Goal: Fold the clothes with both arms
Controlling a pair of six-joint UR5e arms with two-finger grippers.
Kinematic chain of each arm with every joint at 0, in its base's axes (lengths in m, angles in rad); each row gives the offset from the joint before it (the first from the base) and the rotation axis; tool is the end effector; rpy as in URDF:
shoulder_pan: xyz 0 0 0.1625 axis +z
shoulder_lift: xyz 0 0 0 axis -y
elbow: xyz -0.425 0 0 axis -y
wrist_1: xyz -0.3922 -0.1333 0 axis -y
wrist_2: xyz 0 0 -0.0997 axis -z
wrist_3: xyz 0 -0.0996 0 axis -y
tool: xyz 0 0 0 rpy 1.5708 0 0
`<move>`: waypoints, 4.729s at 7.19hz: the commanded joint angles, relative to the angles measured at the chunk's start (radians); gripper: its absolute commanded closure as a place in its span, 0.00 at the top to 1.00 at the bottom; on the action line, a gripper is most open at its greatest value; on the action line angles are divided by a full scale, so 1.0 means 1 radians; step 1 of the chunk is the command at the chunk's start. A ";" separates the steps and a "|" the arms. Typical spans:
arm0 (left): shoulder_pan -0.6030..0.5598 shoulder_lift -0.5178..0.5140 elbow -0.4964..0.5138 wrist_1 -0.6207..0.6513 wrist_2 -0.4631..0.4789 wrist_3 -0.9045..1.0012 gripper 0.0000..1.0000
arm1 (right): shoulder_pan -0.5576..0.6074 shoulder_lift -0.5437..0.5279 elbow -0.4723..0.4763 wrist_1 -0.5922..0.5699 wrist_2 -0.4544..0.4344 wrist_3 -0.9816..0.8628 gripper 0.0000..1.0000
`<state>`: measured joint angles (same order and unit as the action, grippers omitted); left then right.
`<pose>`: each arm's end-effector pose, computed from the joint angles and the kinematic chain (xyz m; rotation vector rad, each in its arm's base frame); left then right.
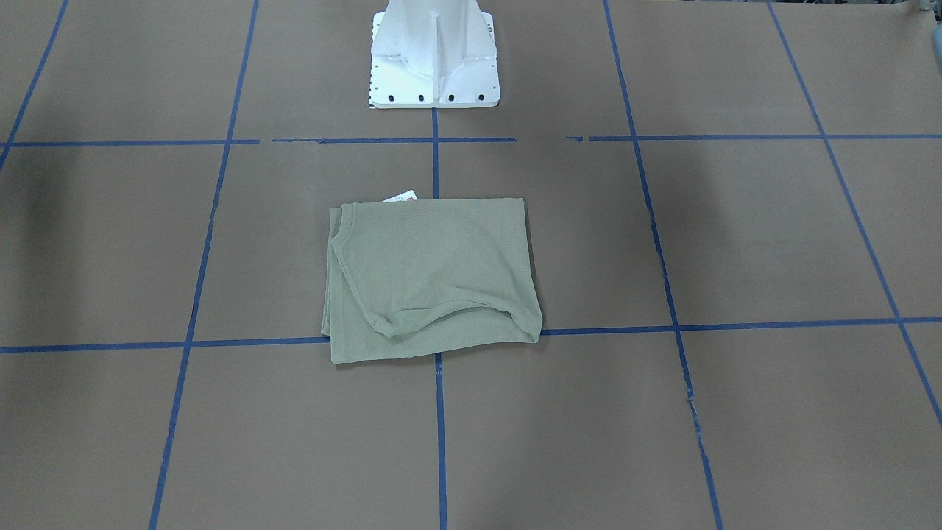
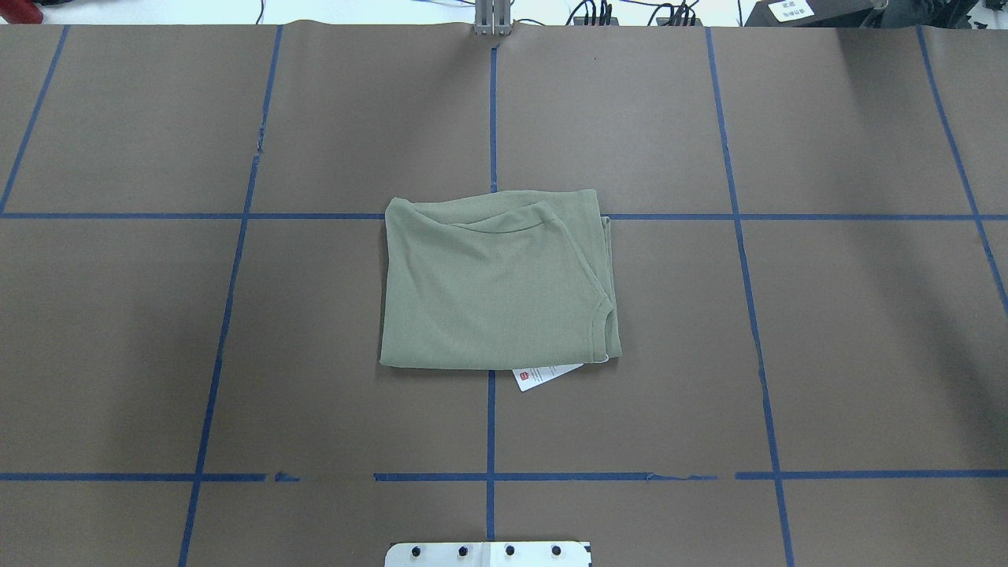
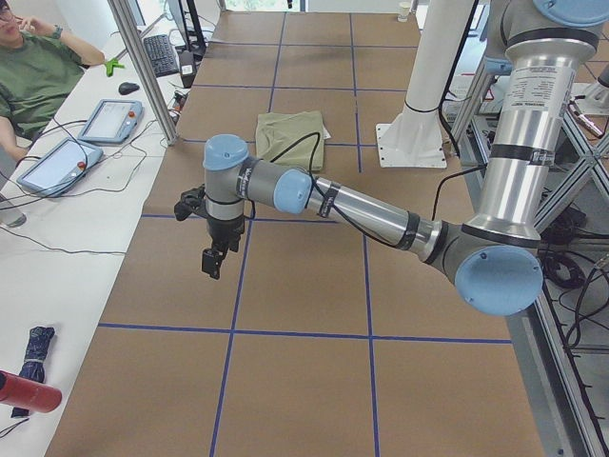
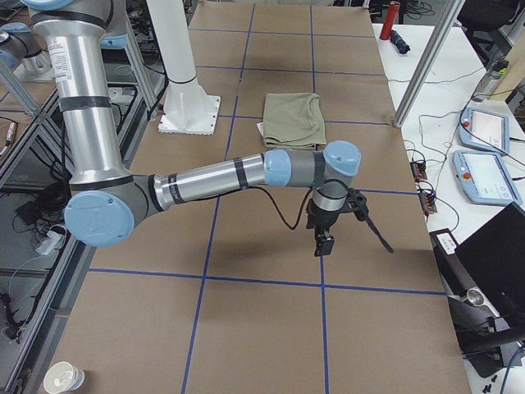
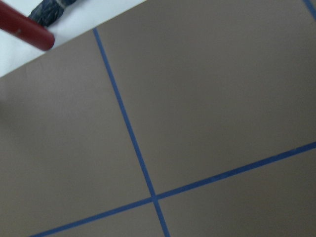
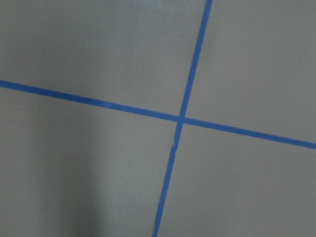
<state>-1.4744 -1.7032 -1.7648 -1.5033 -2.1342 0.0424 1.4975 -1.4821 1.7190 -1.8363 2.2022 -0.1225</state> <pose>-0.0272 -0.5507 0.5139 0.2372 0.5677 0.2073 0.0365 -0.5203 0.5770 -0.0121 -0.6327 -0.1802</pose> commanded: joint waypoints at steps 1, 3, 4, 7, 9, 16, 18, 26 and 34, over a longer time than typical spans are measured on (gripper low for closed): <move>-0.033 0.090 -0.008 -0.001 -0.106 0.002 1.00 | 0.036 -0.149 0.063 0.023 0.051 -0.003 1.00; -0.047 0.151 -0.034 -0.005 -0.164 0.002 1.00 | 0.040 -0.214 0.111 0.075 0.063 0.007 1.00; -0.046 0.155 -0.039 -0.003 -0.162 -0.001 1.00 | 0.040 -0.216 0.114 0.075 0.071 0.012 1.00; -0.044 0.135 -0.025 0.029 -0.157 -0.004 1.00 | 0.040 -0.218 0.122 0.080 0.070 0.004 1.00; -0.049 0.155 -0.053 0.022 -0.161 0.005 1.00 | 0.040 -0.256 0.129 0.174 0.074 0.010 1.00; -0.043 0.148 -0.084 0.000 -0.194 -0.045 1.00 | 0.084 -0.294 0.151 0.195 0.116 0.012 1.00; -0.043 0.151 -0.084 0.002 -0.185 -0.045 1.00 | 0.084 -0.291 0.151 0.193 0.117 0.018 1.00; -0.044 0.154 -0.088 0.003 -0.184 -0.047 1.00 | 0.084 -0.293 0.148 0.195 0.113 0.017 1.00; -0.044 0.151 -0.091 0.002 -0.185 -0.047 1.00 | 0.084 -0.297 0.140 0.195 0.109 0.017 1.00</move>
<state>-1.5185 -1.5512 -1.8550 -1.5009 -2.3194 -0.0046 1.5815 -1.7792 1.8596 -1.6414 2.3122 -0.1058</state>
